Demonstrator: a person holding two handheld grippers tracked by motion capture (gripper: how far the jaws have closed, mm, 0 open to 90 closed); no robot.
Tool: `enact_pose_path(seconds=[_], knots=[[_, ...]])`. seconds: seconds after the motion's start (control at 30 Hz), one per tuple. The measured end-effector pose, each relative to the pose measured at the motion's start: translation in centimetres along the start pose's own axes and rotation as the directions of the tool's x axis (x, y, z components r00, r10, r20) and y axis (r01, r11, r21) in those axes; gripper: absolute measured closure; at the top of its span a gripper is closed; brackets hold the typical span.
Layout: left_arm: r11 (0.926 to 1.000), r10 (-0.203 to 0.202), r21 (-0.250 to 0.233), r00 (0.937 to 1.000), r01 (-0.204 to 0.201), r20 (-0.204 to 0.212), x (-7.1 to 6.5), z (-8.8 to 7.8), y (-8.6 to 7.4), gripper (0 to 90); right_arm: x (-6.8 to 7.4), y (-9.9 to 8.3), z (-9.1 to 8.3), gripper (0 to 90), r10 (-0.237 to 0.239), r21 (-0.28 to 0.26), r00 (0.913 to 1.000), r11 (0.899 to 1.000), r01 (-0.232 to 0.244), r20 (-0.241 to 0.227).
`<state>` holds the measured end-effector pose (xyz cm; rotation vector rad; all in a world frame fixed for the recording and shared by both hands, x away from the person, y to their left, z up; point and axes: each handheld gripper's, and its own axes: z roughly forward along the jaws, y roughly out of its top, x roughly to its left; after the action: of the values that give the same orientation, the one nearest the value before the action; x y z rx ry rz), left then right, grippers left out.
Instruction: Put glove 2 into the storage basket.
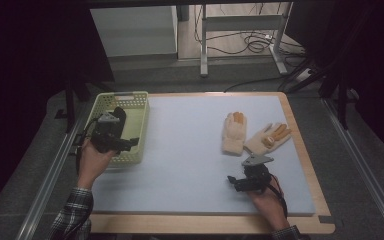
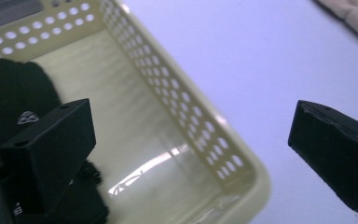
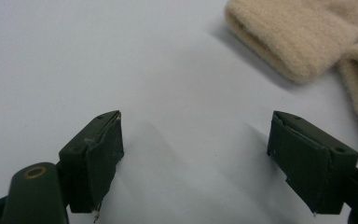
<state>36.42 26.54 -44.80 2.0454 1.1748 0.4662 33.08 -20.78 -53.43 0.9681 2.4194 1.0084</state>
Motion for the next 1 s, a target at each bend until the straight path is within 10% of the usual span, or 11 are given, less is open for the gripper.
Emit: enact_pose_path(seconds=[0.63,1.0], knots=[[0.9823,0.16,-0.115,0.9813,-0.147,0.107,-8.3,0.9,-1.6,1.1,0.0,0.0,0.0,17.9,0.001,0.0,1.0,1.0,-0.001,0.0],[0.977,0.205,-0.084,0.9719,-0.196,0.116,-11.0,3.2,-4.4,1.1,0.0,0.0,0.0,17.9,0.0,0.0,1.0,1.0,0.0,0.0]])
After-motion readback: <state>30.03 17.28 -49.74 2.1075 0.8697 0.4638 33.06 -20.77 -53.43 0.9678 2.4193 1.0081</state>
